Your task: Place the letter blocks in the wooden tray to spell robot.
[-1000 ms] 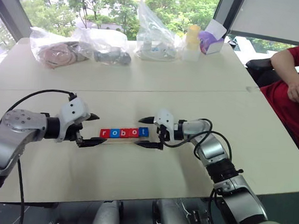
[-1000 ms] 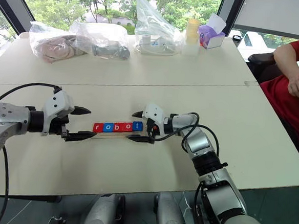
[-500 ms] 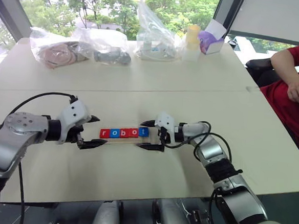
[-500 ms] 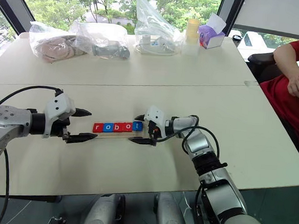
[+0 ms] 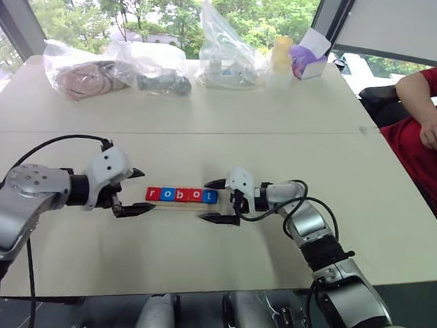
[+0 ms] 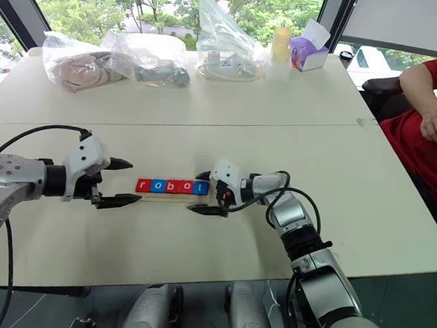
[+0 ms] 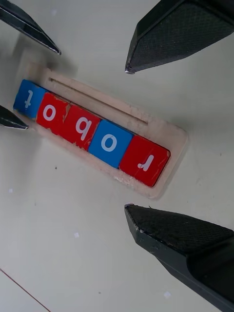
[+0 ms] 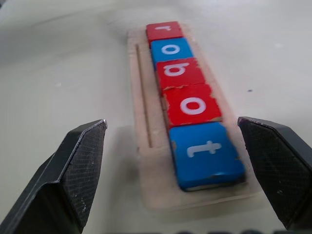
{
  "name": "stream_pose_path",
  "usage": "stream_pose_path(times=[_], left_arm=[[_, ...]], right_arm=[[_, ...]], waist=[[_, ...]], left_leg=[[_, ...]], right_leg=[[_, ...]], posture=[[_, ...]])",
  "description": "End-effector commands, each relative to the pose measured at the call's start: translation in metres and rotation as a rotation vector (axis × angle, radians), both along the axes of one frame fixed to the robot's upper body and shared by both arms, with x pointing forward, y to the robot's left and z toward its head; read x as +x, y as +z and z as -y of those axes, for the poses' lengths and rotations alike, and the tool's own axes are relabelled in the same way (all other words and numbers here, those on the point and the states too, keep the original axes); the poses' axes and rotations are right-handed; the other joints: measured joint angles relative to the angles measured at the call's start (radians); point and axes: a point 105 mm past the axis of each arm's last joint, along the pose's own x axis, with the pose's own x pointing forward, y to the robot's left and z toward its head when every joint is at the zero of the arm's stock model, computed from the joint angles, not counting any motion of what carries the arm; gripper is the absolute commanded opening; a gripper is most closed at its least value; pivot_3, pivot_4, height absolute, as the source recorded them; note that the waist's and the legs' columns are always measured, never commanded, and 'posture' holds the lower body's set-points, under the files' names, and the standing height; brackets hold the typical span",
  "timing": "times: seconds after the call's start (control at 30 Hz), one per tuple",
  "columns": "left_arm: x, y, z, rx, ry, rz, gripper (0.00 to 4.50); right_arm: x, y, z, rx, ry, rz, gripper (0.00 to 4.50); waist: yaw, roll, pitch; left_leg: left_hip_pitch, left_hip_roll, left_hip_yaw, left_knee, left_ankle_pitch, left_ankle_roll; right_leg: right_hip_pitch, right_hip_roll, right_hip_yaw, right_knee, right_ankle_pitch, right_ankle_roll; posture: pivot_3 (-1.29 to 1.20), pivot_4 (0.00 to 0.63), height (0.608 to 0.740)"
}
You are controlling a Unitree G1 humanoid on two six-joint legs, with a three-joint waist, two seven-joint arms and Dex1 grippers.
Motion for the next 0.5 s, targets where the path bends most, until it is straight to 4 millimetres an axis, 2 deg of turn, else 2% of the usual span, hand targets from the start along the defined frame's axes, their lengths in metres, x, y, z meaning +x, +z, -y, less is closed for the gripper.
stream_pose_path(times=[0.03,0.13,0.23,0.37,0.5], left_arm=[[-0.001,0.016,-0.012,-0.088,0.056,0.039,4.50],[-0.015,0.010,-0.026,-0.089,0.101,0.002,4.50],[-0.033,0.006,-0.041,-0.105,0.167,-0.025,4.50],[-0.047,0.006,-0.054,-0.179,0.278,-0.031,4.50],[-0.044,-0.006,-0.057,-0.235,0.355,-0.030,4.50]], right_arm=[[0.012,0.036,0.009,0.091,-0.084,0.100,4.47],[0.006,0.051,0.023,0.137,-0.142,0.096,4.47],[-0.016,0.060,0.044,0.179,-0.211,0.032,4.47],[-0.047,0.059,0.064,0.175,-0.291,-0.073,4.47],[-0.057,0.052,0.069,0.156,-0.360,-0.128,4.47]], waist=[[0.000,0.000,0.000],[-0.002,0.000,0.000],[0.001,0.000,0.000],[0.009,0.000,0.000],[0.003,0.000,0.000]], left_leg=[[0.000,0.000,0.000,0.000,0.000,0.000],[0.000,0.002,-0.001,-0.001,0.000,0.000],[0.000,0.003,-0.001,-0.002,0.000,0.000],[-0.002,0.003,-0.003,-0.003,0.000,0.000],[0.003,0.003,-0.002,-0.001,0.000,-0.001]], right_leg=[[0.000,0.000,0.000,0.000,0.000,0.000],[-0.001,0.000,0.000,0.000,0.000,0.001],[-0.001,0.000,0.000,0.000,0.000,0.001],[-0.001,-0.003,-0.001,-0.001,-0.002,-0.002],[0.001,-0.004,0.000,-0.002,-0.003,-0.002]], posture=[[0.00,0.150,0.740],[0.00,0.150,0.740],[0.00,0.150,0.740],[0.00,0.150,0.740],[0.00,0.150,0.740]])
